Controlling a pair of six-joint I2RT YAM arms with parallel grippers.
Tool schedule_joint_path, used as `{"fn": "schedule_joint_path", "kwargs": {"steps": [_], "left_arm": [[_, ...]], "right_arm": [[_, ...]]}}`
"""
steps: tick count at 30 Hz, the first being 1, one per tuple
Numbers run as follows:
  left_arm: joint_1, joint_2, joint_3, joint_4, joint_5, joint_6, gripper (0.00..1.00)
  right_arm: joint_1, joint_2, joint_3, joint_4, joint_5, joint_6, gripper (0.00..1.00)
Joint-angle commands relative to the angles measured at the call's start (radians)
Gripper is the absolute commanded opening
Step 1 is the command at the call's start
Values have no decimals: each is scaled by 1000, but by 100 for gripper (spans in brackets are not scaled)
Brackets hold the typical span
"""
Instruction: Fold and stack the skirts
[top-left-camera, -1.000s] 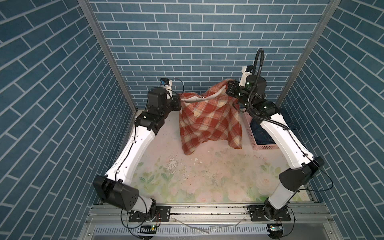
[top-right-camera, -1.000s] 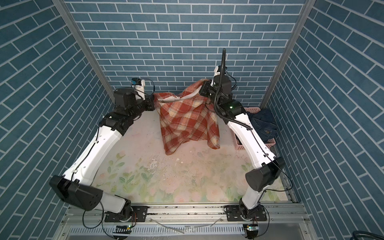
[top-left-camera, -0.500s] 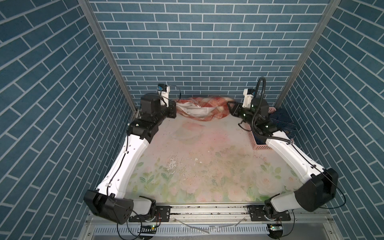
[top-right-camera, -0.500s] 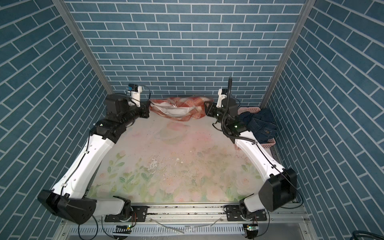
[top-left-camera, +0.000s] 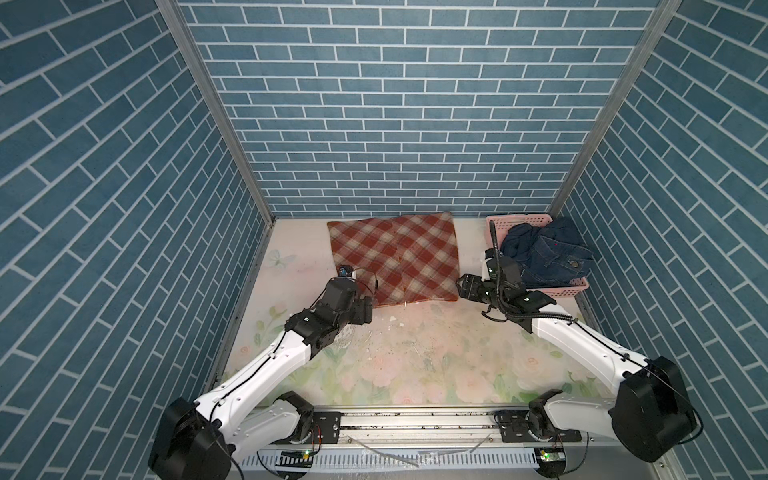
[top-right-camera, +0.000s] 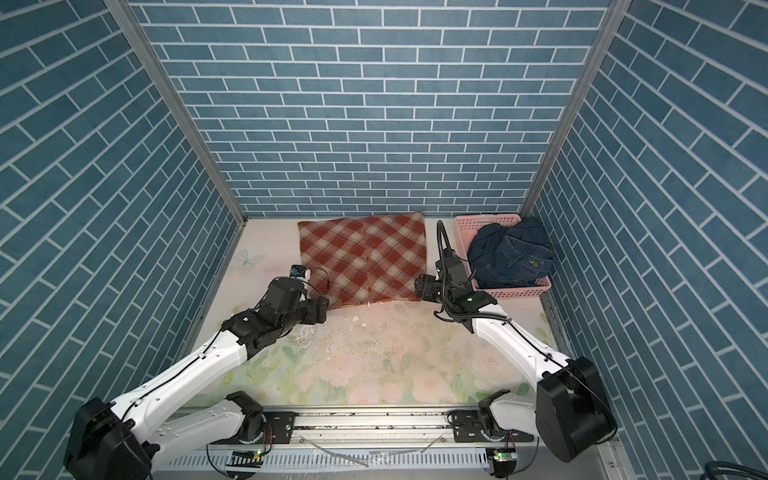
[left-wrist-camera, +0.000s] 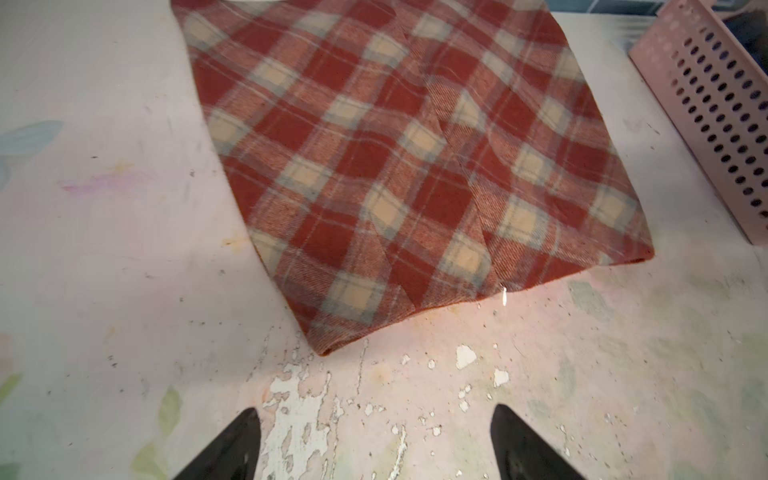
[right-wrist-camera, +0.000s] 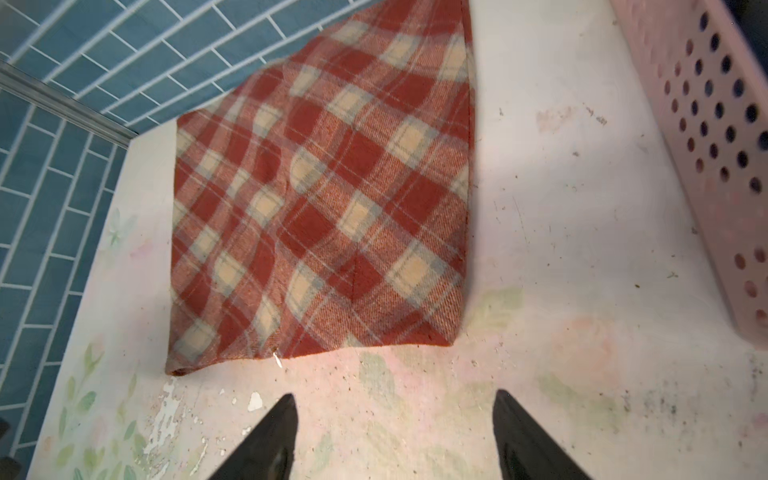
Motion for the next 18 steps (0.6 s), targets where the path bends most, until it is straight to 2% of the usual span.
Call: {"fn": "schedule_joint_path", "kwargs": {"steps": [1, 7, 18], "left_arm": [[1, 60, 7, -75, -71, -57, 88], [49, 213, 19, 10, 35, -134, 88], [150, 312, -64, 207, 126, -225, 87]], "right_arm": [[6, 92, 28, -16, -1, -12, 70], [-11, 218, 61, 33, -23, 5, 68], [-82, 376, 71, 177, -154, 88, 60]]}}
